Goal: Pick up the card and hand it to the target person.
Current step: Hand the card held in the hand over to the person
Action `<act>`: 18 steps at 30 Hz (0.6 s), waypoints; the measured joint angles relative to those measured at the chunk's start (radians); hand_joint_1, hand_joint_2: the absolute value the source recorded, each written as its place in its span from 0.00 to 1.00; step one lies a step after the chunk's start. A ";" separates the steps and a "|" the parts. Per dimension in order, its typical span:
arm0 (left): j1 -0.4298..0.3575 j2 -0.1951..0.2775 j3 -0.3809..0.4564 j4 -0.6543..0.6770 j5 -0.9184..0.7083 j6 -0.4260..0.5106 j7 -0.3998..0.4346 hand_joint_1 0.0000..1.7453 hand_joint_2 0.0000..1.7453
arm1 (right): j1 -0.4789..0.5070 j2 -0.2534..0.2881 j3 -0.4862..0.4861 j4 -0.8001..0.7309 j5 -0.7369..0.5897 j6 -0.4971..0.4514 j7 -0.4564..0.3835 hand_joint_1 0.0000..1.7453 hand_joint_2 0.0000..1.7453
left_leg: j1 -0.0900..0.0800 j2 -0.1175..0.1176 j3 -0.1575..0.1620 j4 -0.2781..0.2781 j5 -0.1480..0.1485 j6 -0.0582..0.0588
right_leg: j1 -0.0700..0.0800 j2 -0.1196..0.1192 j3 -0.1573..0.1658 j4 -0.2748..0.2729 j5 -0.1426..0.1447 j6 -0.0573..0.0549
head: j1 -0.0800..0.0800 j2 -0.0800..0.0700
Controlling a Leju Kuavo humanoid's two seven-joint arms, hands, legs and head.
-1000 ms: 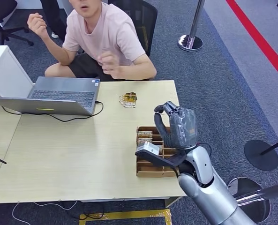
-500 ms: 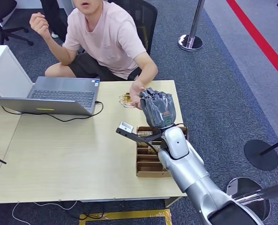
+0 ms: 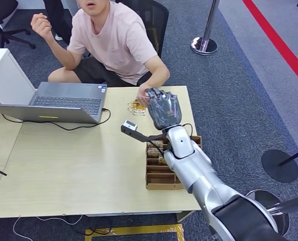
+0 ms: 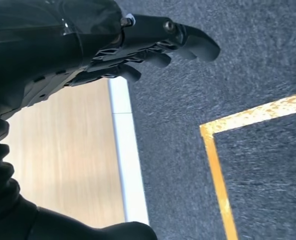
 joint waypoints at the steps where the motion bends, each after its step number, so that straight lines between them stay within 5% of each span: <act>1: 0.000 0.000 0.000 0.000 0.001 0.002 -0.001 0.00 0.75 | -0.004 0.001 0.000 0.009 -0.001 0.000 0.001 0.00 1.00 | 0.000 0.000 0.000 0.000 0.000 0.000 | 0.000 0.000 0.000 0.000 0.000 0.000 | 0.000 0.000; 4: 0.000 0.003 0.000 0.000 0.002 0.006 -0.001 0.00 0.00 | -0.009 0.004 0.000 0.029 -0.004 0.000 0.002 0.00 1.00 | 0.000 0.000 0.000 0.000 0.000 0.000 | 0.000 0.000 0.000 0.000 0.000 0.000 | 0.000 0.000; 12: 0.001 0.006 0.000 0.000 0.015 0.017 0.002 0.00 0.00 | -0.021 0.003 -0.021 0.053 -0.052 0.000 0.013 0.00 1.00 | 0.000 0.000 0.000 0.000 0.000 0.000 | 0.000 0.000 0.000 0.000 0.000 0.000 | 0.000 0.000; 18: 0.001 0.009 0.001 0.000 0.020 0.020 0.012 0.00 0.00 | -0.087 -0.011 -0.106 0.090 -0.310 0.035 -0.047 0.00 1.00 | 0.000 0.000 0.000 0.000 0.000 0.000 | 0.000 0.000 0.000 0.000 0.000 0.000 | 0.000 0.000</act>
